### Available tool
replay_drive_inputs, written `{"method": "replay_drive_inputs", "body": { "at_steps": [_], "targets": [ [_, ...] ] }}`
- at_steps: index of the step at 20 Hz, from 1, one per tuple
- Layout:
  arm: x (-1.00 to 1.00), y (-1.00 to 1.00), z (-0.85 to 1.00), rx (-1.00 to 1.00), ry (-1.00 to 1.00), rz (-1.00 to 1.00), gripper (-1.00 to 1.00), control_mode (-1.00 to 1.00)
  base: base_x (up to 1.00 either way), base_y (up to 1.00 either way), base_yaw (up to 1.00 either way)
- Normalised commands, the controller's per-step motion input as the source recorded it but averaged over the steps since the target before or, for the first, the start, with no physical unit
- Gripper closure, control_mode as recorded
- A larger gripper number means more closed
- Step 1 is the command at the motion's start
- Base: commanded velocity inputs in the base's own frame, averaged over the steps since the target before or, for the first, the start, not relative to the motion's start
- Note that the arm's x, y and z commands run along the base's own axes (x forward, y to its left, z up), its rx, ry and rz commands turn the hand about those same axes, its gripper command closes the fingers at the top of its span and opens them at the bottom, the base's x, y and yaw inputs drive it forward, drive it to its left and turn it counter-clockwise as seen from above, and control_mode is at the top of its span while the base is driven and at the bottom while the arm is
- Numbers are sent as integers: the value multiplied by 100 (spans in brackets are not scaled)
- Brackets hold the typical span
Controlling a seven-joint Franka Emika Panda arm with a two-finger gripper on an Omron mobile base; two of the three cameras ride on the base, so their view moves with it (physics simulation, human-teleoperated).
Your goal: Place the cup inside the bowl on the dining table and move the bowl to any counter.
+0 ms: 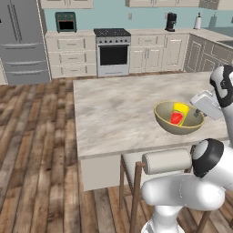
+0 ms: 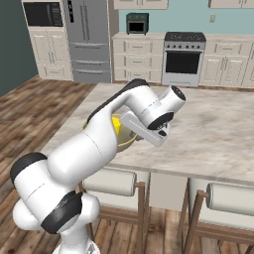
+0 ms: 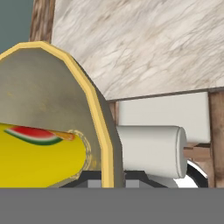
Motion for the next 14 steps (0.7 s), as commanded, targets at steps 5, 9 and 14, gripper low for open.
{"method": "replay_drive_inputs", "body": {
  "at_steps": [5,9,14],
  "targets": [
    [0,0,0,0,0,0,100,100,-18,0,0],
    [0,0,0,0,0,0,100,100,-24,0,0],
    [0,0,0,0,0,0,100,100,-31,0,0]
  ]
}}
